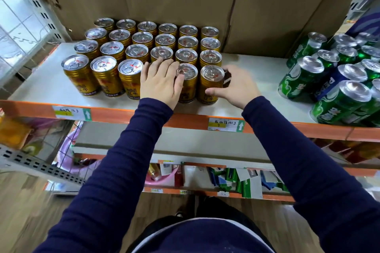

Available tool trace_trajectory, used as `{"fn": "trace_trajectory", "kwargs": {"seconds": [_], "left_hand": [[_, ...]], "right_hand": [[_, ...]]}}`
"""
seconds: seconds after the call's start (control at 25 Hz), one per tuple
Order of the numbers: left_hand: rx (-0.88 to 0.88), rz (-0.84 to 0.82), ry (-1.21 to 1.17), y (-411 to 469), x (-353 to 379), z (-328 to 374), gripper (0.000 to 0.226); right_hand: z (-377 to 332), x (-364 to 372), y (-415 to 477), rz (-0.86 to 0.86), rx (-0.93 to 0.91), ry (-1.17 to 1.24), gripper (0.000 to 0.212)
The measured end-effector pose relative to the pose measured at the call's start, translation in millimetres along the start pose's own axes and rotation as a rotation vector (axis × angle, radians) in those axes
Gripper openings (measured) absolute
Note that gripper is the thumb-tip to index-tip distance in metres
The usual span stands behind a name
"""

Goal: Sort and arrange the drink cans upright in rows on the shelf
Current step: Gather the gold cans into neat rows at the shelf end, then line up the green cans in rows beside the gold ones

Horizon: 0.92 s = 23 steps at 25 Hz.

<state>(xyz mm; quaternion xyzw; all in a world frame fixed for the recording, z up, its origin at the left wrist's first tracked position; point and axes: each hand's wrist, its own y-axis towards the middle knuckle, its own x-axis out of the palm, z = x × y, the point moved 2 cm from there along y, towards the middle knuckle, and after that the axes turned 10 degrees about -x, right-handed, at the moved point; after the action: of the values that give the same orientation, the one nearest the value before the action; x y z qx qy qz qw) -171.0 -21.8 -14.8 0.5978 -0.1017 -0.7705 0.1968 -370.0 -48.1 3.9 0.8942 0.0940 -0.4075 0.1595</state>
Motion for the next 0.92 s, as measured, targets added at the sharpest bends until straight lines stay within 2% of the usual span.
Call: {"fn": "trace_trajectory", "kwargs": {"seconds": [0.28, 0.48, 0.6, 0.72, 0.84, 0.92], "left_hand": [[-0.006, -0.018, 0.014, -1, -1, 2, 0.063], [-0.045, -0.066, -0.034, 2, -4, 2, 0.050], [-0.066, -0.085, -0.104, 6, -10, 16, 0.042], [0.046, -0.083, -0.211, 9, -15, 59, 0.041], [0.205, -0.123, -0.291, 16, -10, 111, 0.044], [0.286, -0.166, -0.316, 23, 0, 146, 0.054]], "right_hand": [[0, 4, -8, 0.070, -0.058, -0.014, 0.058], [9, 3, -33, -0.015, -0.039, 0.032, 0.058], [24, -21, -51, 0.067, -0.027, 0.042, 0.037], [40, -70, -57, 0.215, -0.015, 0.028, 0.021], [58, -128, -54, 0.302, -0.038, -0.055, 0.017], [77, -162, -50, 0.332, -0.039, -0.096, 0.016]]}}
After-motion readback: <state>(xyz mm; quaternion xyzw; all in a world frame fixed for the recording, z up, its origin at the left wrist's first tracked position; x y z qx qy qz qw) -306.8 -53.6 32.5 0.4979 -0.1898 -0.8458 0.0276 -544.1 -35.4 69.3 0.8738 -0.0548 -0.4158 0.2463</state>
